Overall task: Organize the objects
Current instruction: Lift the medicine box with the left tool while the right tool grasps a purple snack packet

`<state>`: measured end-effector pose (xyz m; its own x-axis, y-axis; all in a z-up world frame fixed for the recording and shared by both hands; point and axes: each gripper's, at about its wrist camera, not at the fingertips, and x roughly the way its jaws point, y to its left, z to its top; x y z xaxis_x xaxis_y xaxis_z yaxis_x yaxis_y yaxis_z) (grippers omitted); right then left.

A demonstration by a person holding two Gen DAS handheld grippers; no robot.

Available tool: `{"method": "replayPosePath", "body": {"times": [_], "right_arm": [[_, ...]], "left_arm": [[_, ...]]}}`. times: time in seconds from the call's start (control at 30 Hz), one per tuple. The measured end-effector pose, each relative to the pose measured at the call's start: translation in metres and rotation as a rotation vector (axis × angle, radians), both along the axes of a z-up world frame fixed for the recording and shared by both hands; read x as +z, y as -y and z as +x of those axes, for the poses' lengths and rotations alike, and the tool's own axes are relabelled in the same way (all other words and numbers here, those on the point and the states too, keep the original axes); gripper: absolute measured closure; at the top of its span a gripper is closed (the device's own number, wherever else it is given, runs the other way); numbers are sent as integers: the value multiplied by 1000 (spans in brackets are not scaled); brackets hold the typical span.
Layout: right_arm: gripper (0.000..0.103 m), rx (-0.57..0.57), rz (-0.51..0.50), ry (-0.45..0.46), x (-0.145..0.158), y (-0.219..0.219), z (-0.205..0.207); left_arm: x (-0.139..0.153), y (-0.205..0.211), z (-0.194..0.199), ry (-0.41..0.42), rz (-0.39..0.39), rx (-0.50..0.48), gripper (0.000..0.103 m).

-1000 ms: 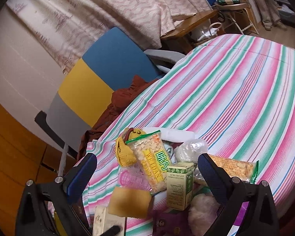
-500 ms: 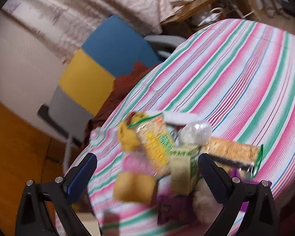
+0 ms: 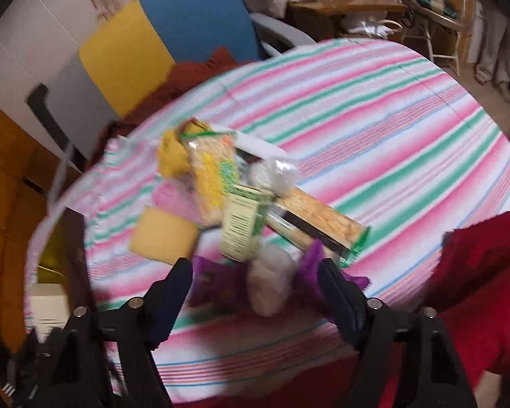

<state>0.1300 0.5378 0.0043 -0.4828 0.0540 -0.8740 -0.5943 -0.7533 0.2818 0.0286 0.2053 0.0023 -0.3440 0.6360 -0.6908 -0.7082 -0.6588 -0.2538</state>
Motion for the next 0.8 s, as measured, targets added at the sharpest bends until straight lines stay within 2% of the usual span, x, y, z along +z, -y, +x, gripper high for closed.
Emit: {"method": "replayPosePath", "body": {"times": [0.1, 0.23, 0.43, 0.53, 0.6, 0.63, 0.8], "right_arm": [[31, 16, 50, 120, -10, -6, -4], [36, 100, 105, 274, -27, -11, -9], [41, 243, 151, 432, -55, -8, -24], [43, 298, 183, 491, -67, -4, -32], [57, 317, 191, 523, -74, -4, -37], [59, 320, 194, 529, -76, -5, -39], [62, 316, 166, 520, -79, -12, -39]], "left_arm": [[0, 6, 0, -3, 0, 11, 51], [-1, 12, -4, 8, 5, 27, 51], [-3, 12, -6, 15, 5, 24, 51], [-5, 12, -7, 25, 1, 19, 51], [-6, 11, -8, 30, -3, 19, 51], [-7, 11, -8, 31, -4, 20, 51], [-9, 12, -8, 42, -4, 19, 51]]}}
